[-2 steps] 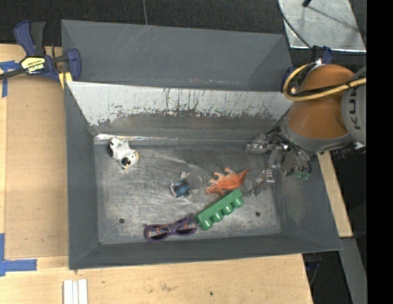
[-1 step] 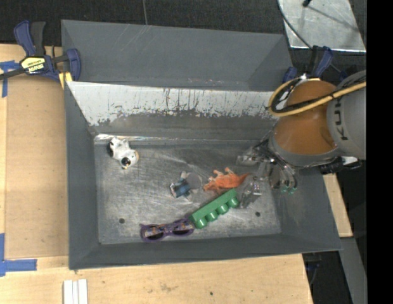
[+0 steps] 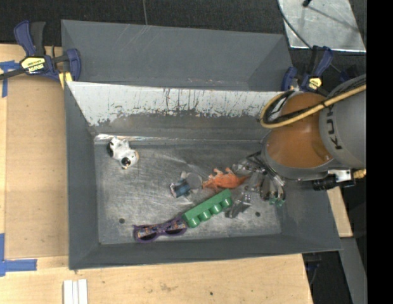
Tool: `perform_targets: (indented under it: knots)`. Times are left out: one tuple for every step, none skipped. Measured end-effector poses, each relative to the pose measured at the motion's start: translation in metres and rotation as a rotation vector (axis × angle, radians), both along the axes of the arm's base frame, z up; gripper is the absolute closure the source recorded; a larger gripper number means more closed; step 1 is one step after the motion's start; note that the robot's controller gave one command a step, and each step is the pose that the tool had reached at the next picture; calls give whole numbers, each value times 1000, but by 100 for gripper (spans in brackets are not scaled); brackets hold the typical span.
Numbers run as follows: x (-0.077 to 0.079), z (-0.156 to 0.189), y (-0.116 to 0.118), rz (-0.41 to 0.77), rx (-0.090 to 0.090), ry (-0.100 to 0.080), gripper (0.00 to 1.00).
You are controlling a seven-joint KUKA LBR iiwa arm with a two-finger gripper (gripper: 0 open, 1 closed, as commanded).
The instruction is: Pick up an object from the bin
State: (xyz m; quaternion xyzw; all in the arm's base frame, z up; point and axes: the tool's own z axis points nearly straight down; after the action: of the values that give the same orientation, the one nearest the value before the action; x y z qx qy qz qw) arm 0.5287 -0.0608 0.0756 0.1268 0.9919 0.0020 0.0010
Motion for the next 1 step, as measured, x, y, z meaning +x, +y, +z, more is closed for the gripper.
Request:
perform_targets:
  knots:
    - [-5, -1, 15, 1, -9, -5, 0]
